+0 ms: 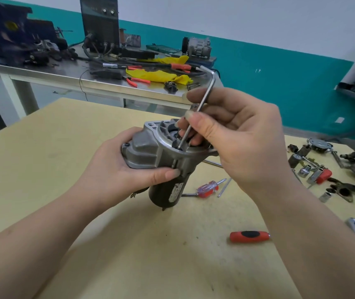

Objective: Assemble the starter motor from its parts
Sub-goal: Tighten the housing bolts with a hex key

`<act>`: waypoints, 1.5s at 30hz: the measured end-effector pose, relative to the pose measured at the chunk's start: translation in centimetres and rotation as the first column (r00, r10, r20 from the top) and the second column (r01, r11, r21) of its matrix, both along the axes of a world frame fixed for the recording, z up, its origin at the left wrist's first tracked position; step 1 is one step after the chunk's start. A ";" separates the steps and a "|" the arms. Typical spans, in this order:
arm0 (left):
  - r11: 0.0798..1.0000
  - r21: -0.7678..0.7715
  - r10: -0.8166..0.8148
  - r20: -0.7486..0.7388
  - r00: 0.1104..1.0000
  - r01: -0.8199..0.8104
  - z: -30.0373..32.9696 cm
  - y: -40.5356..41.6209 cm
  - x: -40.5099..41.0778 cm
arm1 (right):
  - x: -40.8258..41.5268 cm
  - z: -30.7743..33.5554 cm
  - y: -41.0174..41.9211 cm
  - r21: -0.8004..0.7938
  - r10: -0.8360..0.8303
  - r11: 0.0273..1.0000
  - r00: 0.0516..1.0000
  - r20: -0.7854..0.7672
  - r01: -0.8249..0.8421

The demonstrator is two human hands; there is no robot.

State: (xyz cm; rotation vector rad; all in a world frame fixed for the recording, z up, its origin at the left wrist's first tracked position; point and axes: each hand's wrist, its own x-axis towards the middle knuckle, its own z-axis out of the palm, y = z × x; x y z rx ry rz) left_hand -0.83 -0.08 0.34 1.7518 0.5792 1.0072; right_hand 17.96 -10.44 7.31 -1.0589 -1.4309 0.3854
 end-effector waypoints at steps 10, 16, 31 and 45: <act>1.000 0.010 0.007 -0.017 1.000 -0.006 0.3 -0.1 0.0 | -1.5 0.0 0.2 0.029 -0.160 0.987 0.987 0.019 0.160; 1.000 0.015 0.005 -0.010 1.000 -0.005 0.2 -0.2 0.2 | -1.4 0.4 -0.1 -0.015 0.001 1.000 0.996 -0.092 -0.003; 1.000 0.014 0.007 -0.024 1.000 -0.006 0.2 -0.1 0.0 | -1.4 0.9 -0.4 -0.010 -0.007 1.000 0.999 -0.033 0.007; 1.000 -0.010 0.007 -0.025 1.000 -0.007 0.1 0.1 0.0 | -1.1 0.9 -0.4 -0.055 0.025 0.998 0.999 -0.046 -0.027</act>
